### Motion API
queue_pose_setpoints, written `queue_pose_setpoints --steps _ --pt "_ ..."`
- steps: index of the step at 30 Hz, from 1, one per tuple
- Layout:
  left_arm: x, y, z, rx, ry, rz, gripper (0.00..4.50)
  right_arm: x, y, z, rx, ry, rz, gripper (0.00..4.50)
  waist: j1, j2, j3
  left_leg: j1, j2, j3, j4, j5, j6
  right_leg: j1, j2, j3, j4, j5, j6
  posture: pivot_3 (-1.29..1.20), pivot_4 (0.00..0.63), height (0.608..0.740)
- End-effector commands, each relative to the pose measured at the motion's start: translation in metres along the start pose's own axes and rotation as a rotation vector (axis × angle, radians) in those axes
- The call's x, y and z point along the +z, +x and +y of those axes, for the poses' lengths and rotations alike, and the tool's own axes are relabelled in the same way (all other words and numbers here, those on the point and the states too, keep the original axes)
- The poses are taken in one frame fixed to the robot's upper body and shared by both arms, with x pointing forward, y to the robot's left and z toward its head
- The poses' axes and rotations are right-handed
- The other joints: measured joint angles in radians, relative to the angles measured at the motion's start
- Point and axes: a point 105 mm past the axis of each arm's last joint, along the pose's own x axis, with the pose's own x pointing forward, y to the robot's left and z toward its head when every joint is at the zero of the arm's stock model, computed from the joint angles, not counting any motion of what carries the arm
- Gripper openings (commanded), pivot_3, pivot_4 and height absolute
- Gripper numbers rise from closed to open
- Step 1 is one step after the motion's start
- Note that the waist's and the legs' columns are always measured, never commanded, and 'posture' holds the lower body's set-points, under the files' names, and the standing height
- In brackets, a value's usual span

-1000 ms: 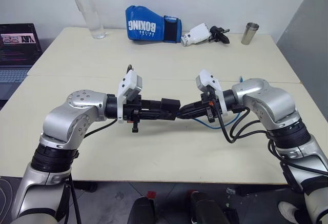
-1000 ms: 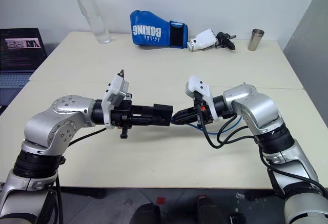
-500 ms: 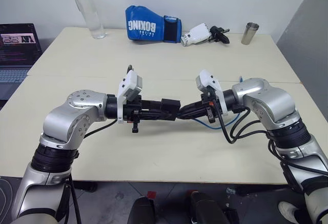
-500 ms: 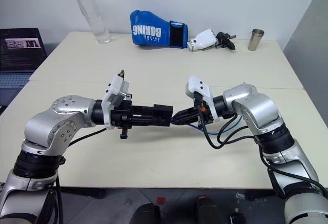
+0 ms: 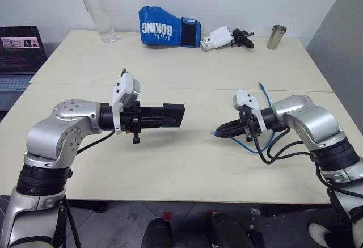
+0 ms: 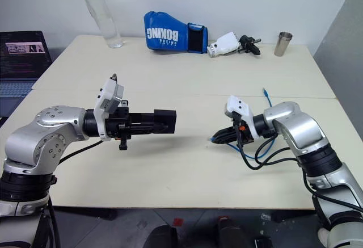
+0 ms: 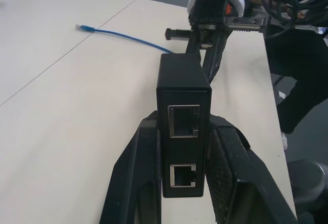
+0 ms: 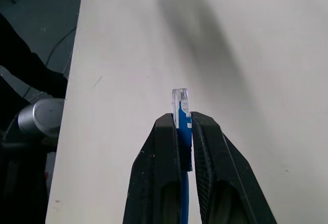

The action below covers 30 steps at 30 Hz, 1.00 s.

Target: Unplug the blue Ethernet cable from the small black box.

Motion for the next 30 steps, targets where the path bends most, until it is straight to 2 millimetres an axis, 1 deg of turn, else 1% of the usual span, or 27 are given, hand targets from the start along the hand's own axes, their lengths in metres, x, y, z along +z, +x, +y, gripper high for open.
queue_pose_setpoints --steps 1,2,4,6,8,10,11,12,14,16,18,21,22,23,24,25,27,28,29,30 --pt "0.004 -0.005 0.001 0.072 0.018 -0.029 0.79 -0.028 -0.039 -0.057 -0.396 0.059 0.035 0.08 -0.001 0.0 0.0 0.0 0.0 0.0 0.0 0.0 0.0 0.0 0.0 0.0 0.0 0.0 0.0 0.0 0.15 0.74" --pt "0.002 -0.005 0.001 0.084 0.009 -0.033 0.79 -0.038 -0.043 -0.065 -0.465 0.066 0.056 0.08 0.0 0.0 0.0 0.0 0.0 0.0 0.001 0.0 0.0 0.0 0.0 0.0 0.0 0.0 0.0 0.0 0.15 0.74" --pt "-0.003 -0.003 0.002 0.107 -0.001 -0.035 0.79 -0.05 -0.049 -0.082 -0.61 0.086 0.068 0.08 0.001 0.0 0.0 0.0 -0.001 0.001 0.0 0.0 0.0 0.0 -0.001 0.001 0.0 0.0 0.0 0.0 0.15 0.74" --pt "-0.006 -0.001 0.002 0.121 -0.012 -0.041 0.79 -0.056 -0.051 -0.092 -0.71 0.129 0.049 0.08 -0.001 0.0 0.0 0.0 0.0 0.001 0.0 0.0 0.0 0.0 -0.001 0.001 0.0 0.0 0.0 0.0 0.15 0.74" --pt "-0.008 0.001 0.001 0.122 -0.018 -0.043 0.79 -0.058 -0.049 -0.096 -0.753 0.168 0.023 0.08 -0.006 0.0 0.0 0.0 0.0 0.002 -0.001 0.0 0.0 -0.001 0.0 0.002 0.0 0.0 0.0 0.0 0.15 0.74" --pt "-0.009 0.001 0.001 0.121 -0.018 -0.037 0.79 -0.057 -0.046 -0.098 -0.772 0.207 -0.009 0.78 -0.01 0.0 0.0 0.0 0.001 0.002 -0.001 0.0 -0.001 -0.001 0.0 0.002 0.0 0.0 0.0 0.0 0.15 0.74" --pt "-0.01 0.001 0.002 0.122 -0.018 -0.035 0.79 -0.056 -0.044 -0.098 -0.768 0.22 -0.021 0.9 -0.011 0.0 0.0 0.0 0.001 0.002 -0.001 0.0 -0.001 -0.002 0.0 0.002 0.001 0.0 0.0 0.0 0.15 0.74" --pt "-0.01 0.001 0.003 0.124 -0.017 -0.034 0.79 -0.055 -0.042 -0.097 -0.76 0.233 -0.029 1.27 -0.011 0.0 0.0 0.0 0.001 0.002 -0.001 0.0 -0.001 -0.001 0.0 0.002 0.001 0.0 0.0 0.0 0.15 0.74" --pt "-0.009 -0.001 0.004 0.132 -0.016 -0.033 0.79 -0.053 -0.041 -0.096 -0.755 0.245 -0.041 1.69 -0.01 0.0 0.0 0.0 0.0 0.002 -0.001 0.0 -0.001 -0.001 0.0 0.002 0.0 0.0 0.0 0.0 0.15 0.74" --pt "-0.009 -0.003 0.006 0.148 -0.013 -0.035 0.79 -0.05 -0.043 -0.096 -0.759 0.251 -0.051 2.2 -0.01 0.0 0.0 0.0 0.0 0.002 -0.001 0.0 -0.001 -0.001 0.0 0.002 0.0 0.0 0.0 0.0 0.15 0.74" --pt "-0.01 -0.004 0.008 0.166 -0.019 -0.042 0.79 -0.044 -0.046 -0.096 -0.764 0.211 -0.049 2.75 -0.01 0.0 0.0 0.0 0.0 0.002 -0.001 0.0 -0.001 -0.001 -0.001 0.002 0.0 0.0 0.0 0.0 0.15 0.74" --pt "-0.013 -0.009 0.013 0.213 -0.023 -0.048 0.79 -0.026 -0.053 -0.09 -0.749 0.116 -0.072 3.46 -0.009 0.0 0.0 0.0 0.0 0.002 -0.001 0.0 -0.001 -0.001 0.0 0.002 0.0 0.0 0.0 0.0 0.15 0.74" --pt "-0.014 -0.012 0.017 0.24 -0.022 -0.051 0.79 -0.018 -0.055 -0.087 -0.736 0.073 -0.087 3.59 -0.009 0.0 0.001 0.0 0.0 0.002 -0.001 0.0 -0.001 -0.001 0.0 0.002 0.0 0.0 0.0 0.0 0.15 0.74" --pt "-0.016 -0.015 0.021 0.275 -0.022 -0.054 0.79 -0.009 -0.055 -0.083 -0.709 0.038 -0.107 3.95 -0.009 0.001 0.001 0.0 0.0 0.002 -0.001 0.0 -0.001 -0.001 0.0 0.002 0.0 0.0 0.0 0.0 0.15 0.74" --pt "-0.018 -0.019 0.028 0.322 -0.022 -0.06 0.79 0.003 -0.055 -0.075 -0.662 -0.003 -0.14 4.15 -0.009 0.001 0.001 0.0 0.0 0.002 -0.001 0.0 0.0 -0.001 0.0 0.002 0.0 0.0 0.0 0.0 0.15 0.74" --pt "-0.022 -0.024 0.042 0.427 -0.016 -0.081 0.79 0.02 -0.047 -0.06 -0.561 -0.036 -0.195 4.47 -0.009 0.001 0.001 0.0 0.0 0.002 -0.001 0.0 0.0 -0.001 0.0 0.001 0.0 0.0 0.0 0.0 0.15 0.74" --pt "-0.034 -0.035 0.07 0.641 0.002 -0.108 0.79 0.043 -0.029 -0.034 -0.405 -0.112 -0.257 4.5 -0.01 0.001 0.001 0.0 0.0 0.002 -0.001 0.0 0.0 -0.001 0.0 0.001 0.0 0.0 0.0 0.0 0.15 0.74" --pt "-0.038 -0.038 0.077 0.7 0.008 -0.113 0.79 0.048 -0.024 -0.028 -0.373 -0.131 -0.269 4.5 -0.01 0.001 0.001 0.001 0.0 0.002 -0.001 0.0 0.0 0.0 0.0 0.001 0.0 0.0 0.0 0.0 0.15 0.74" --pt "-0.042 -0.04 0.082 0.742 0.021 -0.116 0.79 0.051 -0.02 -0.026 -0.367 -0.141 -0.276 4.5 -0.01 0.0 0.0 0.002 0.001 0.001 -0.001 0.0 0.0 0.0 0.0 0.001 0.001 0.0 0.0 0.0 0.15 0.74" --pt "-0.048 -0.042 0.087 0.801 0.026 -0.133 0.79 0.054 -0.011 -0.024 -0.362 -0.157 -0.281 4.5 -0.009 0.0 0.0 0.001 0.001 0.0 -0.001 0.0 0.0 0.001 0.0 0.001 0.001 0.0 0.0 0.0 0.15 0.74"
